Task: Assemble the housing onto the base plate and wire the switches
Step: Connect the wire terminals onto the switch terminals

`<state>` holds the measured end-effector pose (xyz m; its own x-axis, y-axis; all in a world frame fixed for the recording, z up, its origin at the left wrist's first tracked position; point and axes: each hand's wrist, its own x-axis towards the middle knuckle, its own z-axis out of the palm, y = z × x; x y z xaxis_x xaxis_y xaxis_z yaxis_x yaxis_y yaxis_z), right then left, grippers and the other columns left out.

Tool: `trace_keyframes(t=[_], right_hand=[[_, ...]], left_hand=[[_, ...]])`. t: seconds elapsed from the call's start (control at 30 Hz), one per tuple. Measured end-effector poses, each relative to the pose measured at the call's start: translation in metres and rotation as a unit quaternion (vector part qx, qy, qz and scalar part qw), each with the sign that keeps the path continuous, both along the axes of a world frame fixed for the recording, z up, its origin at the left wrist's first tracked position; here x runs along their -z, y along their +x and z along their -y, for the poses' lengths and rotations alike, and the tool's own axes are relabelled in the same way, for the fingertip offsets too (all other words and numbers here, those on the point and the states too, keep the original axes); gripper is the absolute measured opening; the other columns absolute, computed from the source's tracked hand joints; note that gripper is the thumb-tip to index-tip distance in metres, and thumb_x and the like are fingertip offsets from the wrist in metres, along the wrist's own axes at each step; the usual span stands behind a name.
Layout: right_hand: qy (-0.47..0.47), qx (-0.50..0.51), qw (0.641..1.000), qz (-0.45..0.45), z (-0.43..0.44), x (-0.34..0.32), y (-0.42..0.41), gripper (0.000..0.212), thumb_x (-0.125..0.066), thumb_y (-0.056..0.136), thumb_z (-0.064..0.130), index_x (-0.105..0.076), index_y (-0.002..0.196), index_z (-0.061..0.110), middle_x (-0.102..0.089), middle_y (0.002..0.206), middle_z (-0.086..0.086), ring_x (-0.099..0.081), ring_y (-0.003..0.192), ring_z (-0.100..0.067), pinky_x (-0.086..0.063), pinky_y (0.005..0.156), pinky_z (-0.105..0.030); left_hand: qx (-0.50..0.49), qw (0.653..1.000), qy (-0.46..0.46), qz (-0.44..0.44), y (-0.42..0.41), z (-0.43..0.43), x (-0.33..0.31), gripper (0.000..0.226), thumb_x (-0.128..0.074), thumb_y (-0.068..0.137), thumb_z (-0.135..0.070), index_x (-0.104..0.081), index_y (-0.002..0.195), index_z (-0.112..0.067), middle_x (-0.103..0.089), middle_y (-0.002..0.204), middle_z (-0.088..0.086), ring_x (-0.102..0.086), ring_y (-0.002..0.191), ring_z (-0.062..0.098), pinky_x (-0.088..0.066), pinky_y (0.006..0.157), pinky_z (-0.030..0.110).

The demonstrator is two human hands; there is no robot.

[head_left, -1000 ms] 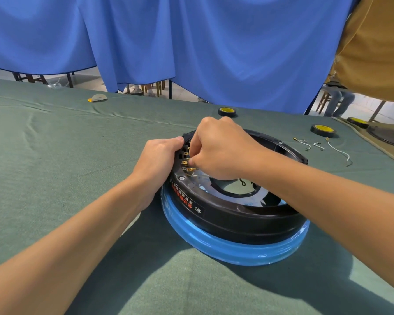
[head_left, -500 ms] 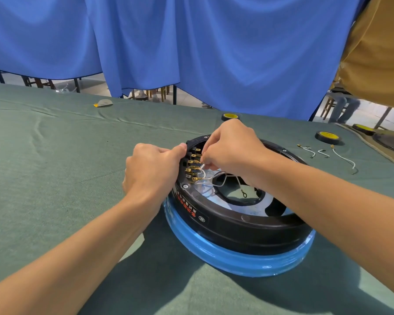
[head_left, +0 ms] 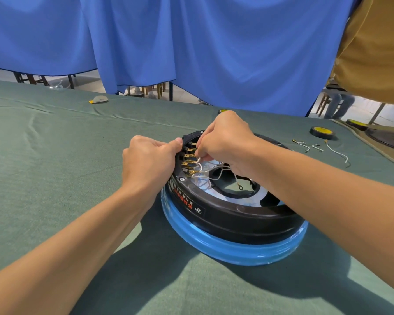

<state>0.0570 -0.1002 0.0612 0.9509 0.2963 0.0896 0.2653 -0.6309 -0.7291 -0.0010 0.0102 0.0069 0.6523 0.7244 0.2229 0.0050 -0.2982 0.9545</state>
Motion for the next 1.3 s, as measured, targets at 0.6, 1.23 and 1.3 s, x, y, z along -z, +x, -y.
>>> trace_keyframes(t=[0.6,1.23,1.3], right_hand=[[-0.206,-0.213,0.922,0.249,0.023,-0.009,-0.02,0.013,-0.064,0.082,0.016,-0.07,0.08,0.028,-0.061,0.076,0.006,-0.059,0.078,-0.018,-0.047,0.064,-0.029],[-0.216,-0.223,0.924,0.223,0.025,-0.002,-0.024,0.004,-0.07,0.082,0.015,-0.073,0.085,0.015,-0.062,0.075,-0.003,-0.056,0.067,-0.02,-0.053,0.062,-0.032],[-0.219,-0.222,0.925,0.216,0.024,-0.003,-0.024,0.005,-0.069,0.083,0.015,-0.072,0.087,0.014,-0.063,0.079,-0.005,-0.058,0.072,-0.022,-0.055,0.066,-0.036]], left_hand=[[-0.001,1.0,-0.003,-0.002,-0.001,0.003,-0.001,0.024,-0.075,0.077,-0.041,-0.074,0.059,-0.026,-0.067,0.05,-0.001,-0.067,0.061,0.028,-0.057,0.069,0.042],[-0.011,0.999,-0.032,0.017,0.005,-0.001,0.009,0.043,-0.073,0.071,-0.045,-0.066,0.061,-0.004,-0.066,0.053,0.011,-0.051,0.049,0.022,-0.046,0.059,0.036],[-0.012,0.999,-0.046,0.019,0.005,0.0,0.01,0.044,-0.073,0.07,-0.045,-0.064,0.059,-0.004,-0.06,0.048,0.006,-0.048,0.048,0.021,-0.042,0.057,0.035]])
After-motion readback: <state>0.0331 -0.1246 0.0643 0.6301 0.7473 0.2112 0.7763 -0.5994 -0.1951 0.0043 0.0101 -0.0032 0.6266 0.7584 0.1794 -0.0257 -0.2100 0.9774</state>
